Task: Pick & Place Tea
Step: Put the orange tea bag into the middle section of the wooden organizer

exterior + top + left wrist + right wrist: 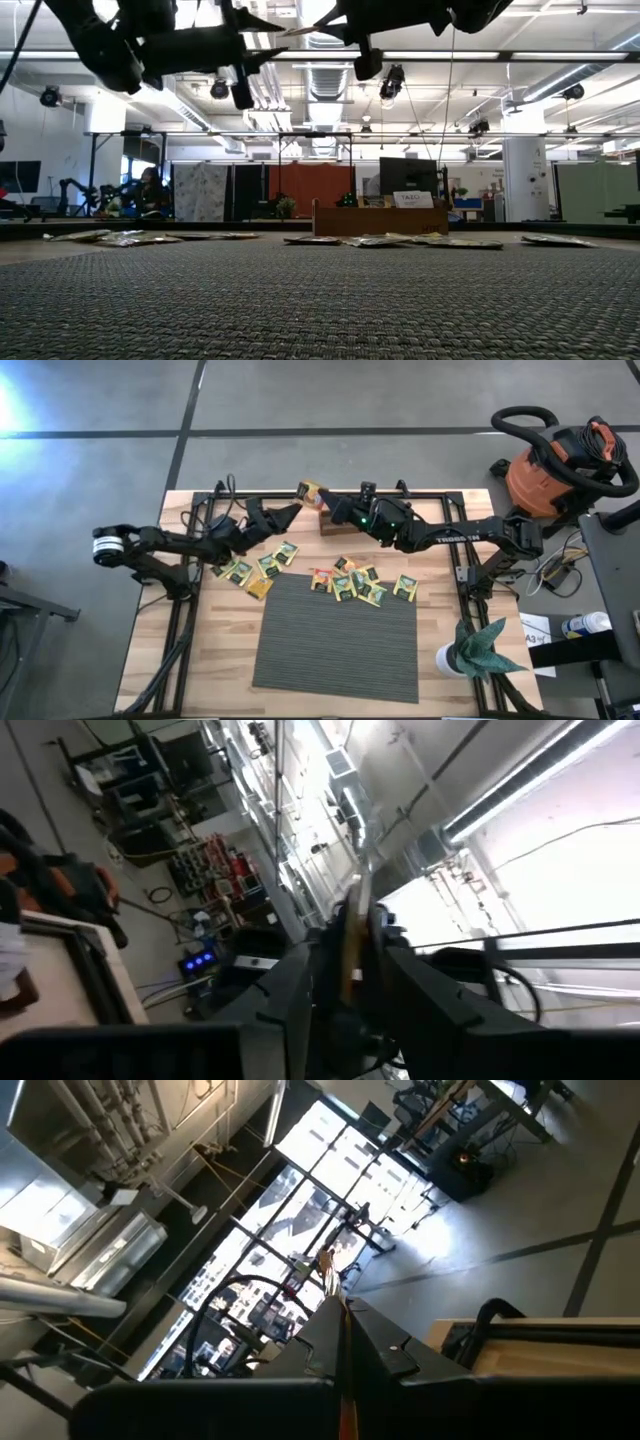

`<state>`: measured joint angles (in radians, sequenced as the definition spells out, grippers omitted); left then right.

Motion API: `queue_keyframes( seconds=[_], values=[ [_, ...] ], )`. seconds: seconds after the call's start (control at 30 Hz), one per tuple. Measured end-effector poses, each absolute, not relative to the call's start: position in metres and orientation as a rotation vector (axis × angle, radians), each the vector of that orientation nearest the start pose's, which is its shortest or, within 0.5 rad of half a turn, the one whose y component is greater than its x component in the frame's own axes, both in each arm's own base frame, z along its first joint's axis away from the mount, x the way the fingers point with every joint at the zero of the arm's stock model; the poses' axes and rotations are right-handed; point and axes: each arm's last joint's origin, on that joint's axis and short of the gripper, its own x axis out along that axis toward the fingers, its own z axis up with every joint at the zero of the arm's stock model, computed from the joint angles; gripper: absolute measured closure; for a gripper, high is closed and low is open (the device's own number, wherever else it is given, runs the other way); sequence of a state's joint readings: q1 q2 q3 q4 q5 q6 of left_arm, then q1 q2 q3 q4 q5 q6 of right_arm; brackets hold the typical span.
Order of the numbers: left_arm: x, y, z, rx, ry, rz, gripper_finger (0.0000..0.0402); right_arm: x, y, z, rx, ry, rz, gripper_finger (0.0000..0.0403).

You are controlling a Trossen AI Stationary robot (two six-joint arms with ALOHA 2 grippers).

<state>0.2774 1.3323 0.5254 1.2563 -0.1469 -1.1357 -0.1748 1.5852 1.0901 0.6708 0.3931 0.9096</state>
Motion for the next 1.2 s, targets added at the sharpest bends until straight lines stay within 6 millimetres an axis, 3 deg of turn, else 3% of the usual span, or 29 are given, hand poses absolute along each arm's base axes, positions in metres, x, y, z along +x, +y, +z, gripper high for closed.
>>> queue_keyframes(
  seconds=[0.3,0.8,1.2],
  values=[
    [0.249,0.076,0.261,-1.069,-0.633,0.154,0.0282,0.354,-0.072,0.32,0.903,-0.417,-0.442,0.0394],
    [0.254,0.077,0.273,-0.964,-0.631,0.129,0.0285,0.355,-0.072,0.316,0.923,-0.382,-0.461,0.0394],
    [0.257,0.08,0.267,-0.952,-0.593,0.162,0.0396,0.355,-0.07,0.314,0.894,-0.366,-0.495,0.0394]
  ],
)
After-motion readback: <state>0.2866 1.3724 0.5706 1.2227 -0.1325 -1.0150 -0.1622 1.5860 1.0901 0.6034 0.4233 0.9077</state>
